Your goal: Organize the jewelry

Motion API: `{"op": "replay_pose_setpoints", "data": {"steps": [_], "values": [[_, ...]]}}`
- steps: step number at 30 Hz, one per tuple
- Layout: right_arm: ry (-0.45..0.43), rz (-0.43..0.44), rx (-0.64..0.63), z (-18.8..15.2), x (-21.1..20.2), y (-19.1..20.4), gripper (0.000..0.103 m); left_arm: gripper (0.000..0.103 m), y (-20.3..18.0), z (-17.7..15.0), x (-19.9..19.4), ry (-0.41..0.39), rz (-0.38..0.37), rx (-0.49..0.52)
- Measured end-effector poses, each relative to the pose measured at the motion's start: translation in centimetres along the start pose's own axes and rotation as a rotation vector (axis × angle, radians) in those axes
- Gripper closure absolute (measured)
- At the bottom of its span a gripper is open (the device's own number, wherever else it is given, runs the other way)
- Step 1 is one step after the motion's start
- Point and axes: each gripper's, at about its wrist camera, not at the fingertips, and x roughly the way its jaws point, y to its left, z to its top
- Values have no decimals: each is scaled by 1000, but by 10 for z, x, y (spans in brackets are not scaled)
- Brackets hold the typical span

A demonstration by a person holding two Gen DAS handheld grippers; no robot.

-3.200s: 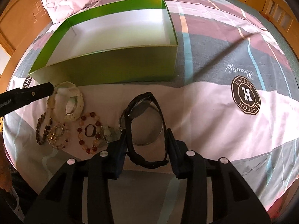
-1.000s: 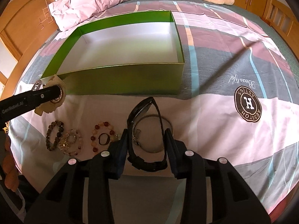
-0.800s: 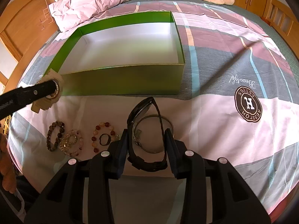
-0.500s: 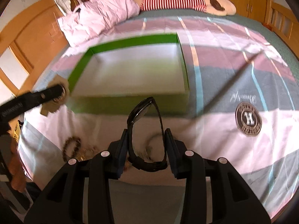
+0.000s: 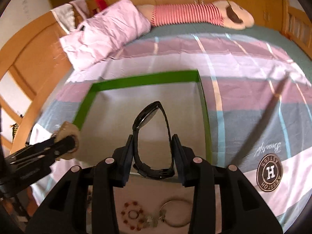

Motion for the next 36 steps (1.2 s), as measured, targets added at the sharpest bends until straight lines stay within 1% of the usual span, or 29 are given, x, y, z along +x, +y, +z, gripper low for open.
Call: {"op": "replay_pose_setpoints", "data": {"steps": [2, 3, 4, 6, 7, 8, 9, 10, 12, 15, 18, 20, 21, 22, 24, 26, 29, 32, 35, 36], "values": [[17, -4, 13, -1, 8, -6, 62, 46, -3, 3, 8, 3, 16, 13], [23, -6, 21, -2, 11, -10, 57, 46, -4, 4, 11, 5, 21, 20], [22, -9, 27, -2, 12, -11, 53, 46, -6, 4, 15, 7, 24, 26], [14, 3, 44, -1, 7, -15, 42, 46, -7, 4, 23, 23, 24, 32], [9, 9, 46, 0, 5, -14, 39, 45, -7, 4, 24, 27, 24, 30], [-2, 16, 47, 1, -2, -14, 34, 44, -5, 3, 24, 35, 19, 24], [-9, 21, 43, 0, -10, -13, 31, 41, -4, 3, 24, 39, 9, 21], [-9, 26, 39, -1, -15, -12, 30, 39, -4, 2, 21, 35, -7, 19], [10, 43, 16, -7, -27, -9, 30, 29, -4, 2, 9, 11, -37, 24], [70, 41, -21, -21, -39, -4, 30, 21, -4, -1, -13, -20, -53, 44], [133, 32, -46, -41, -40, -2, 30, 16, 2, -12, -30, -18, -69, 50], [190, 29, -64, -58, -33, 0, 30, 16, 9, -22, -36, 2, -78, 55], [217, 29, -79, -66, -29, 3, 31, 16, 13, -28, -37, 15, -66, 58], [244, 26, -109, -76, -24, 9, 33, 16, 17, -32, -37, 29, -52, 59], [286, 14, -172, -88, -15, 20, 61, 16, 23, -40, -35, 61, -40, 63], [314, 6, -202, -97, -7, 26, 68, 16, 23, -45, -32, 73, -33, 87], [345, -15, -199, -101, 3, 28, 69, 16, 20, -53, -25, 101, 17, 133], [360, -21, -188, -101, 14, 29, 69, 16, 24, -56, -14, 140, 34, 130], [368, -4, -197, -105, 24, 34, 69, 16, 27, -57, -7, 168, 36, 113], [370, 0, -200, -106, 27, 35, 78, 16, 28, -57, -6, 172, 35, 110]]}}
